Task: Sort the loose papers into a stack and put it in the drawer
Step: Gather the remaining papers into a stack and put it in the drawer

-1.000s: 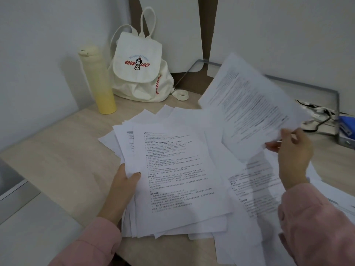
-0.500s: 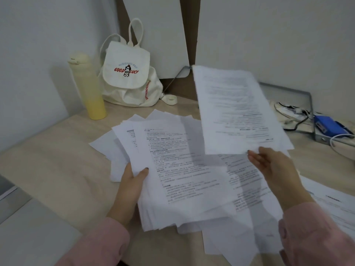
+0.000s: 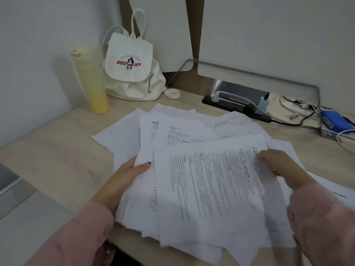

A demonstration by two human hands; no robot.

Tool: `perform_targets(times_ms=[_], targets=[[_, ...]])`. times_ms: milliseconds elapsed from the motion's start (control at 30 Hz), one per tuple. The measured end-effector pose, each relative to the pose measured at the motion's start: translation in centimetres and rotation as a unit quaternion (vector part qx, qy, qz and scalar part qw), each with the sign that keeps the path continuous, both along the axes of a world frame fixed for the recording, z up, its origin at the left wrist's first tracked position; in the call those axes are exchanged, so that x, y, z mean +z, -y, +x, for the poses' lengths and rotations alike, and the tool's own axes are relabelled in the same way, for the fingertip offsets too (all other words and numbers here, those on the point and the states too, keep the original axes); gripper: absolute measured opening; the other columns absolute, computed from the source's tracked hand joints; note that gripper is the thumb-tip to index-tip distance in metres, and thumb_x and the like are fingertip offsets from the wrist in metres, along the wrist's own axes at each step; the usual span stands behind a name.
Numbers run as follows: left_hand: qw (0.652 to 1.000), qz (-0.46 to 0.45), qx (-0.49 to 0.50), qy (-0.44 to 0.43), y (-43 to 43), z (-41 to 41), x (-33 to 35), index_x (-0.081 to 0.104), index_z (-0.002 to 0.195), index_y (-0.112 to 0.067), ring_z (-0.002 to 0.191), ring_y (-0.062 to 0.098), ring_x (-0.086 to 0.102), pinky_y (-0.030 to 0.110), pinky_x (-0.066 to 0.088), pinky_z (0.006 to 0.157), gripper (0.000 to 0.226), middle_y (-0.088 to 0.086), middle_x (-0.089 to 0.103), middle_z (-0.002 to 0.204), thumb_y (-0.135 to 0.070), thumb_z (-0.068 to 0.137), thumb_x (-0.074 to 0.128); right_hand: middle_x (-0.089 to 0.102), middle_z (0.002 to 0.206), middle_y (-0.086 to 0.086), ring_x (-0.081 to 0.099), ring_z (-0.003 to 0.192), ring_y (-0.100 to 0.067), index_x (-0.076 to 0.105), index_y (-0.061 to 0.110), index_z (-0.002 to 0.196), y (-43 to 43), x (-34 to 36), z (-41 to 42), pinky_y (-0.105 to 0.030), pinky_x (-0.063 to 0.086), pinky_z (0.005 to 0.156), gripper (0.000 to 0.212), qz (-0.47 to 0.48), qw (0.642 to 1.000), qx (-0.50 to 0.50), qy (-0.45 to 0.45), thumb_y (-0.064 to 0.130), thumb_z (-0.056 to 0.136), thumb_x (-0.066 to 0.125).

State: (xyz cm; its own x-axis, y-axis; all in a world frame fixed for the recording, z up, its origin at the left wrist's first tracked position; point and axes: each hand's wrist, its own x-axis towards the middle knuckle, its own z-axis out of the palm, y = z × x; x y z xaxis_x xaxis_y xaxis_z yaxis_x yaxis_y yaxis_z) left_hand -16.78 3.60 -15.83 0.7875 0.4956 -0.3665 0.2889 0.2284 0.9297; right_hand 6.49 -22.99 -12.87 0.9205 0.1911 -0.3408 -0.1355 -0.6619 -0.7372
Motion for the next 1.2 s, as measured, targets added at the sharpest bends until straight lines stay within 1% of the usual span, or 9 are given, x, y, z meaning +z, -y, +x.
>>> perform_targets(times_ms=[233,300,367,500,567,700,867,967,1200], targets=[[0.998,0.007,-0.052,-0.023,-0.8,0.1,0.1,0.053,0.127,-0.01,0.109,0.024,0.06,0.029,0.047,0.088,0.033,0.007,0.063,0.12,-0.008,0.095,0.046,0.051,0.077,-0.007,0.051,0.085,-0.028,0.045,0.006,0.072,-4.8,0.6,0.5,-0.031,0.033,0.067,0.023,-0.152,0.962,0.175,0.143,0.015,0.093,0.042],[0.993,-0.115,0.026,0.026,-1.1,-0.6,-0.4,0.024,0.141,0.008,0.133,0.031,0.04,0.032,0.033,0.101,0.043,0.022,0.038,0.145,-0.004,0.1,0.03,0.049,0.07,-0.004,0.049,0.08,-0.027,0.038,0.013,0.066,-6.2,0.3,0.7,-0.032,0.033,0.067,0.028,-0.19,0.944,0.191,0.189,0.017,0.093,0.04],[0.996,-0.065,-0.004,-0.055,-1.4,-0.2,0.1,0.007,0.141,0.013,0.139,0.029,0.03,0.028,0.024,0.104,0.048,0.024,0.022,0.153,-0.011,0.102,0.024,0.049,0.068,-0.005,0.049,0.076,-0.028,0.038,0.014,0.066,-7.6,0.0,0.7,-0.032,0.033,0.061,0.028,-0.221,0.926,0.201,0.232,0.018,0.093,0.036],[0.992,0.005,-0.119,-0.05,-0.8,-0.1,1.3,0.057,0.128,-0.014,0.111,0.017,0.062,0.037,0.043,0.104,0.045,0.002,0.065,0.125,-0.039,0.091,0.051,0.062,0.088,-0.014,0.056,0.088,-0.032,0.056,0.006,0.093,-10.6,-0.5,-0.4,-0.035,0.042,0.069,0.02,-0.152,0.906,0.256,0.301,0.013,0.095,0.038],[0.99,0.061,-0.117,-0.056,-1.0,0.9,0.7,0.056,0.128,-0.018,0.109,0.015,0.063,0.037,0.046,0.101,0.043,-0.003,0.065,0.123,-0.034,0.088,0.058,0.061,0.095,-0.008,0.056,0.089,-0.027,0.057,0.011,0.108,-11.9,-0.7,-1.6,-0.037,0.047,0.075,0.023,-0.064,0.915,0.27,0.293,0.01,0.096,0.038],[0.984,0.105,-0.125,-0.07,-0.2,1.9,0.3,0.048,0.132,-0.021,0.109,0.012,0.058,0.023,0.048,0.089,0.054,-0.006,0.059,0.123,-0.026,0.082,0.067,0.06,0.088,-0.008,0.053,0.07,-0.022,0.058,0.016,0.106,-13.4,-1.0,-3.2,-0.035,0.048,0.064,0.024,0.04,0.931,0.24,0.274,0.005,0.095,0.04],[0.98,0.148,-0.112,-0.07,0.9,2.0,-0.8,0.041,0.135,-0.022,0.088,-0.005,0.051,0.006,0.04,0.064,0.057,-0.018,0.052,0.104,-0.017,0.084,0.067,0.053,0.127,-0.004,0.048,0.118,-0.016,0.051,0.016,0.125,-12.7,-1.3,-3.1,-0.018,0.031,0.09,0.033,0.042,0.944,0.215,0.248,0.009,0.093,0.048],[0.986,0.126,-0.088,-0.063,1.3,2.0,-1.3,0.041,0.136,-0.018,0.094,0.005,0.053,0.006,0.042,0.063,0.056,-0.009,0.053,0.112,-0.011,0.086,0.064,0.04,0.14,-0.011,0.04,0.127,-0.025,0.042,0.018,0.135,-10.3,-1.2,-2.2,-0.028,0.032,0.094,0.044,-0.01,0.969,0.163,0.185,0.016,0.092,0.052],[0.996,0.083,-0.033,-0.012,2.4,1.8,-1.8,0.053,0.125,-0.014,0.102,0.013,0.06,0.027,0.048,0.091,0.036,-0.002,0.062,0.117,-0.017,0.089,0.059,0.038,0.144,-0.007,0.038,0.13,-0.026,0.044,0.017,0.135,-1.6,-2.4,-4.1,-0.032,0.031,0.099,0.047,0.155,0.987,0.011,-0.027,0.011,0.089,0.052]])
